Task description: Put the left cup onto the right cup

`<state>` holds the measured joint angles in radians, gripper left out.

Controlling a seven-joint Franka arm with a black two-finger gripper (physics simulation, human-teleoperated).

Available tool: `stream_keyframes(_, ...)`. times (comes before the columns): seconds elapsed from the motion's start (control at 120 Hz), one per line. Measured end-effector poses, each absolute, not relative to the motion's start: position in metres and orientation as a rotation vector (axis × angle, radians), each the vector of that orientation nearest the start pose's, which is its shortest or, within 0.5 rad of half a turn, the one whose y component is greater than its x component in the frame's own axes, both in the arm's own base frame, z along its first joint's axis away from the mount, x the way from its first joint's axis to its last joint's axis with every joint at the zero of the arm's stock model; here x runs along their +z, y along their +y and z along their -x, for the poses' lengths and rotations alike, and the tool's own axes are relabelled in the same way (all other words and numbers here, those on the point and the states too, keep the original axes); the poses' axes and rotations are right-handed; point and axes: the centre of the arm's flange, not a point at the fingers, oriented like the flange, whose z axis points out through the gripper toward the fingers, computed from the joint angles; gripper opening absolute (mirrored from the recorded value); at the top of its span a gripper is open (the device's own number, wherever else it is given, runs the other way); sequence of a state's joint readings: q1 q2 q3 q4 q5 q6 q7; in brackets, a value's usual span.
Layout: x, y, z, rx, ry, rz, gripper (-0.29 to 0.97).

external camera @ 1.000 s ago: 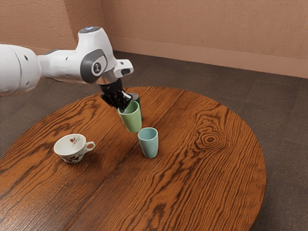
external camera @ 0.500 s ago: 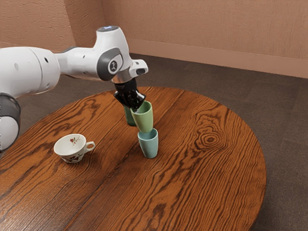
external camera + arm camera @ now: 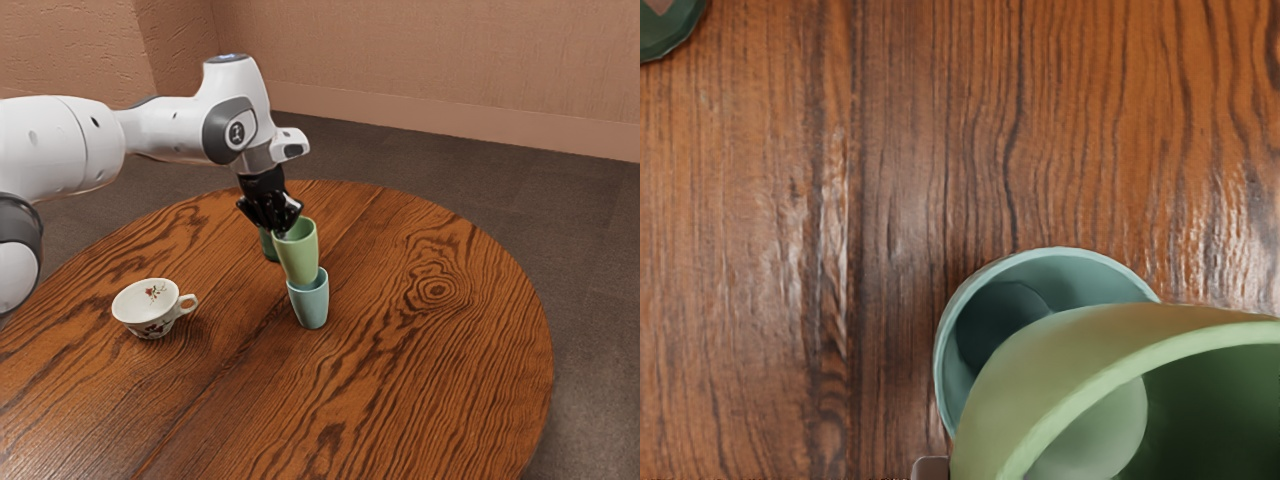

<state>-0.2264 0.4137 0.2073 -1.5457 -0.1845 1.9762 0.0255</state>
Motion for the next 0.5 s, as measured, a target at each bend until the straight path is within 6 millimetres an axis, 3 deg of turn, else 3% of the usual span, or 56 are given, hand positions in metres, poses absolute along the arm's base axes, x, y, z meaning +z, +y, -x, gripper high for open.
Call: stream_keyframes(0.5, 0.412, -0.046, -0.681, -0.016, -0.021, 3.241, -0.10)
